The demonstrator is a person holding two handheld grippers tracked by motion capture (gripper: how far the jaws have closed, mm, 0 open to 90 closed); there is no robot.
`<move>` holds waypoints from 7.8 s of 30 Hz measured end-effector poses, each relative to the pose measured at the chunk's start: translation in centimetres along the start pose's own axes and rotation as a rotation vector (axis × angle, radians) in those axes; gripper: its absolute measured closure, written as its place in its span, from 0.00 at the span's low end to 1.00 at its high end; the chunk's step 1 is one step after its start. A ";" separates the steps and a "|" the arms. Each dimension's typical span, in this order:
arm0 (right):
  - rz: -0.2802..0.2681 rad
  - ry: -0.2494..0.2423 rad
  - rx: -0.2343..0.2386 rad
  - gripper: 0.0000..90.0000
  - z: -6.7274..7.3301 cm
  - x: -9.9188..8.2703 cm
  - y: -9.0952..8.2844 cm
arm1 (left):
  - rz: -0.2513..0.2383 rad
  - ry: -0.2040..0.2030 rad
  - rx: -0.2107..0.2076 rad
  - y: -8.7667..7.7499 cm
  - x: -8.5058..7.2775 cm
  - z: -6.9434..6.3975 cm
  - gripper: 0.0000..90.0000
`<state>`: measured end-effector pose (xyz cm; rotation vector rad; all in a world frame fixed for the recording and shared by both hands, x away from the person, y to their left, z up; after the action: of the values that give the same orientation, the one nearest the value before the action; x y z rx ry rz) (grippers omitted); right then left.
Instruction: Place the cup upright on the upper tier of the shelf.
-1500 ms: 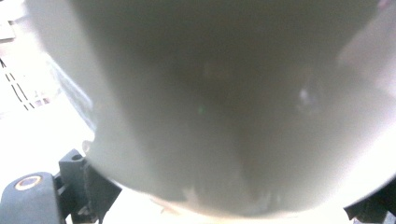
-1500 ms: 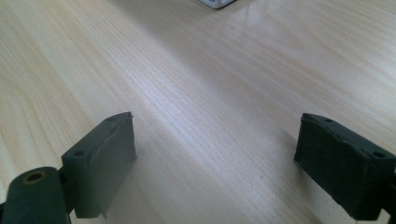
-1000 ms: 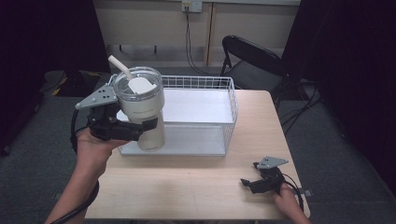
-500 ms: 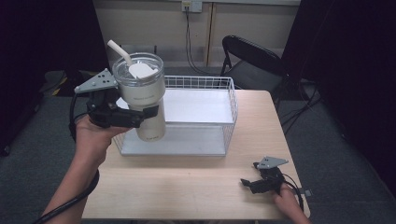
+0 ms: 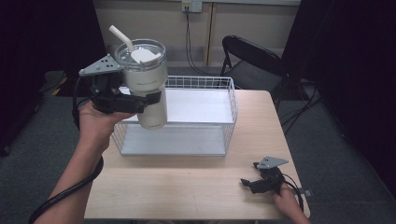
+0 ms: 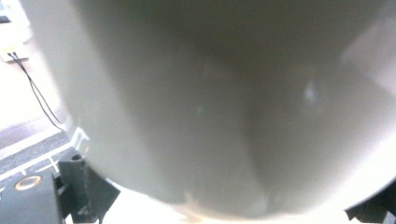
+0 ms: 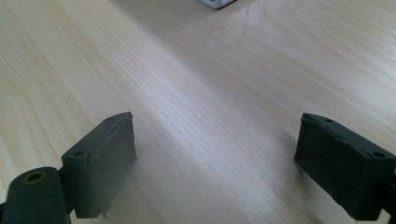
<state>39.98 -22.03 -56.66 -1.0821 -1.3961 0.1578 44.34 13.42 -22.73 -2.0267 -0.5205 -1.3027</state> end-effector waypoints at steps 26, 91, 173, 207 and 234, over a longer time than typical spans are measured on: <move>0.000 0.000 0.000 0.13 0.0 0.0 0.0 | -0.024 -0.015 0.055 3.9 1.8 2.0 0.11; -0.001 0.000 0.002 0.13 0.0 0.0 0.0 | -0.030 -0.031 0.179 9.2 1.2 6.0 0.11; -0.003 -0.007 0.015 0.11 0.0 0.0 0.1 | 0.041 -0.025 0.187 6.5 -5.0 6.6 0.17; -0.003 -0.006 0.017 0.11 0.0 0.0 0.1 | 0.051 -0.051 0.169 0.7 -8.9 5.9 0.18; -0.002 -0.009 0.017 0.11 0.0 0.0 0.1 | 0.063 -0.078 0.150 -1.5 -13.9 6.1 0.18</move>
<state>39.99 -21.96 -56.71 -1.0673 -1.4010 0.1729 41.42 19.15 -36.62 -1.9594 -0.5679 -1.1169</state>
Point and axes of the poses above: each handheld gripper's, and its own axes: y roughly forward along the jaws, x roughly out of its top, z roughly to its left, the point moved 9 cm from there along y, roughly forward along the jaws, and after that the axes turned 15 degrees about -y, right-handed, at the moved point
